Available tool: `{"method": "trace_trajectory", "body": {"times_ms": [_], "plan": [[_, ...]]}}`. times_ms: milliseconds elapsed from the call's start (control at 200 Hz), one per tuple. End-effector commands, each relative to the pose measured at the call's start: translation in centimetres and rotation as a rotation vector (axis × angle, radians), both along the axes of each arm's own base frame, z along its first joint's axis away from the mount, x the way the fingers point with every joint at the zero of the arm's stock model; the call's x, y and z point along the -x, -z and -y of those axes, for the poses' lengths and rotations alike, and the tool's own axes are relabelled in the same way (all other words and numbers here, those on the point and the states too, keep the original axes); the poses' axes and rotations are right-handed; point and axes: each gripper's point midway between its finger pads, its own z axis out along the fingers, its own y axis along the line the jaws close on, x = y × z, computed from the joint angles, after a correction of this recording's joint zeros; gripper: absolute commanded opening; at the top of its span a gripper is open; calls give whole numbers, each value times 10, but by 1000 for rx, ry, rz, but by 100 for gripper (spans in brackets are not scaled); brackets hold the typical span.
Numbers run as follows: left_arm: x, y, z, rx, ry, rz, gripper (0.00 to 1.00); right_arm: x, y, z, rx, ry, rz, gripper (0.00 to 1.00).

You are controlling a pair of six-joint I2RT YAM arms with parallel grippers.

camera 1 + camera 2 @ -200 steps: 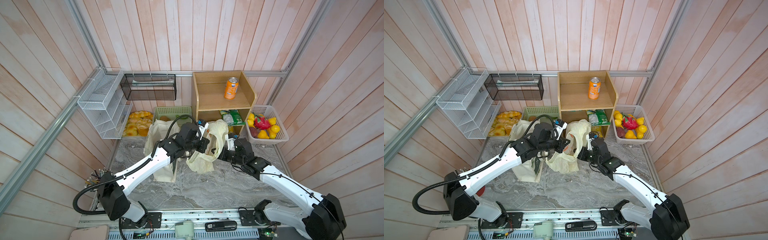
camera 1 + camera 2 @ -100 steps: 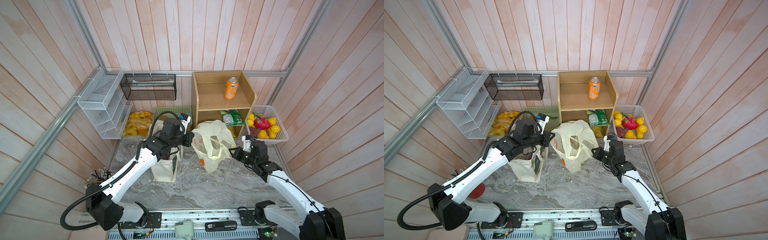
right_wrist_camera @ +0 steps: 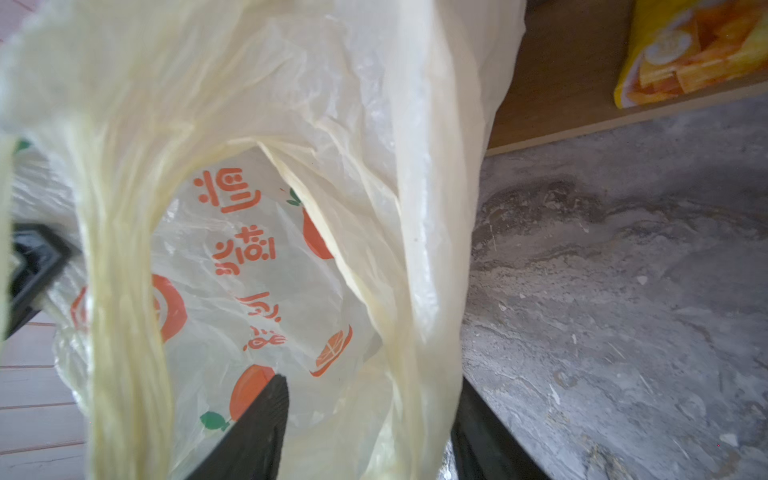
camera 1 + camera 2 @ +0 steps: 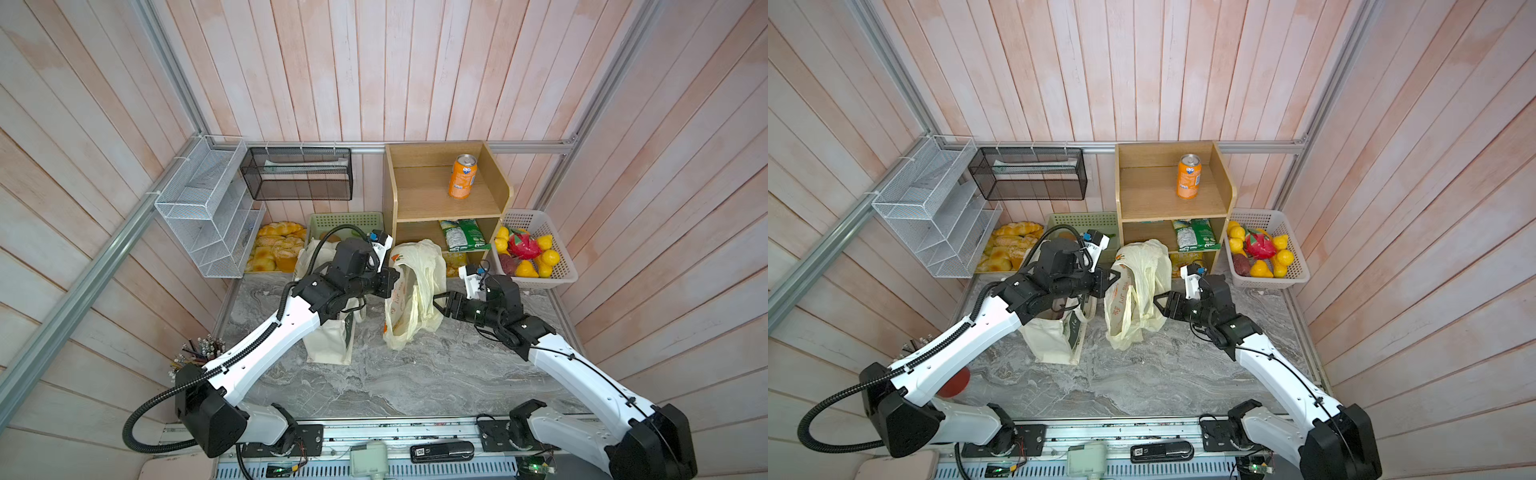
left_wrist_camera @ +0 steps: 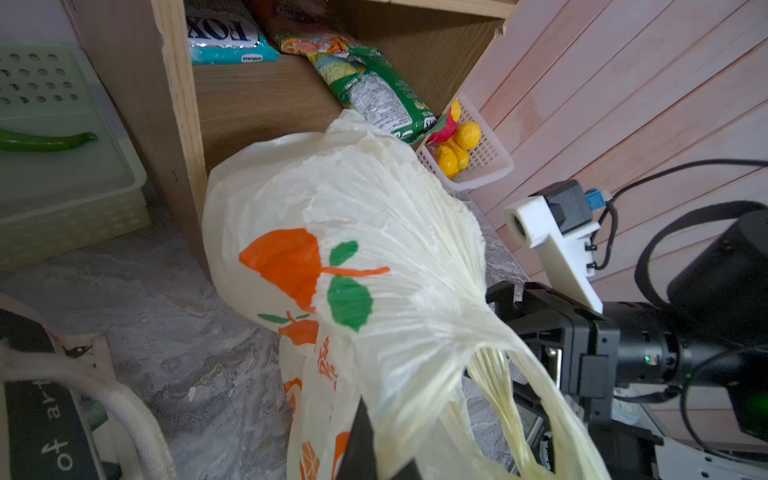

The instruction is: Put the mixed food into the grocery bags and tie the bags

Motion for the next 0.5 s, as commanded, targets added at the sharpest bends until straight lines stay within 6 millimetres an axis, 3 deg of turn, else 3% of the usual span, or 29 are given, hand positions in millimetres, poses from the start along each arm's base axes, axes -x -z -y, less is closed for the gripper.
{"method": "trace_trajectory", "body": {"times_ms": [0, 155, 495], "plan": [[-4, -17, 1, -28, -19, 41, 0, -4, -3, -3, 49, 2, 18, 63], [-6, -20, 4, -90, -37, 57, 0, -3, -6, -15, 51, -24, 22, 63], [-15, 37, 8, -262, -37, 15, 0, 0, -24, -20, 51, -38, 55, 67]]}}
